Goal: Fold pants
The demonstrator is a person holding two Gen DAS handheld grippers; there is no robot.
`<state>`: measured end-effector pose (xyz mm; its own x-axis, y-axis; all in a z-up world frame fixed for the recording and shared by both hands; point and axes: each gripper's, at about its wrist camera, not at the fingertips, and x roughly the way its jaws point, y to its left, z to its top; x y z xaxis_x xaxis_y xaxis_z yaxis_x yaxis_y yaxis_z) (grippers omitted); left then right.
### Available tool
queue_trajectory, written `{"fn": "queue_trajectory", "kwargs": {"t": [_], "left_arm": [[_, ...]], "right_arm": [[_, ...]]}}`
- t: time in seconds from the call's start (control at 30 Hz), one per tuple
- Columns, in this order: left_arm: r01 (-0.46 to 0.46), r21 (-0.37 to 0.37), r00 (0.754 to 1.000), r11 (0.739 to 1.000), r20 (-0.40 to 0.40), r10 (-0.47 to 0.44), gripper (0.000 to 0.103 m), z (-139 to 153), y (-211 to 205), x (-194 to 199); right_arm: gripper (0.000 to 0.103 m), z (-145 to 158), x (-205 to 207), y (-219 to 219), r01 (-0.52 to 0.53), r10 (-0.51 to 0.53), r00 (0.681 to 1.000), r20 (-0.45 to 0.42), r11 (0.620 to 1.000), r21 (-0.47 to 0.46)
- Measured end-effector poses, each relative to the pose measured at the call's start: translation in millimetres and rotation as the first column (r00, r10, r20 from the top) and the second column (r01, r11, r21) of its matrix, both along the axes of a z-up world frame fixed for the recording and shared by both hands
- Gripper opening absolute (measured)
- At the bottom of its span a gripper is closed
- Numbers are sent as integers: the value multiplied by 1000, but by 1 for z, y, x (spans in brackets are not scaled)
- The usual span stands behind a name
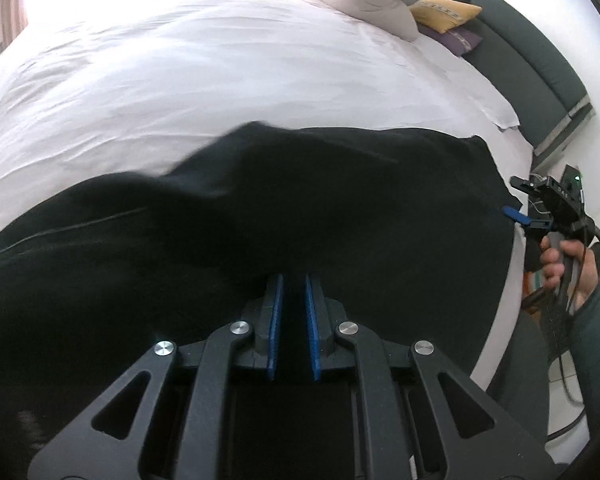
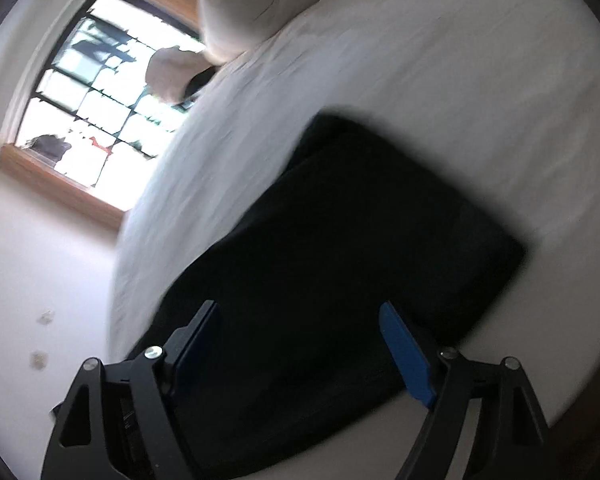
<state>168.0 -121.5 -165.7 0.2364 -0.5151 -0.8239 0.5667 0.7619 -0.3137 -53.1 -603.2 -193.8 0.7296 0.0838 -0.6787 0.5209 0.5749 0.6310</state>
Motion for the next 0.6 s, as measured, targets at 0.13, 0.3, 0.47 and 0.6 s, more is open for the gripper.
{"fn": "queue_trajectory", "kwargs": {"t": [0.13, 0.3, 0.47, 0.6], "left_arm": [[-13, -7, 1000, 1000, 22, 13, 11, 24, -5, 3], [159, -69, 986, 985, 61, -155, 11, 47, -68, 19], [188, 47, 982, 981, -17, -187, 11, 6, -108, 59], [132, 33, 991, 991, 19, -132, 11, 6, -99, 86]], "right_arm": [[84, 15, -25, -15, 82, -83, 996, -14, 997, -14], [87, 29, 7, 35, -101, 102, 994, 32, 994, -40], [87, 9, 48, 67, -174, 173, 984, -32, 984, -34], [87, 0, 41, 51, -107, 107, 994, 22, 994, 8]]}}
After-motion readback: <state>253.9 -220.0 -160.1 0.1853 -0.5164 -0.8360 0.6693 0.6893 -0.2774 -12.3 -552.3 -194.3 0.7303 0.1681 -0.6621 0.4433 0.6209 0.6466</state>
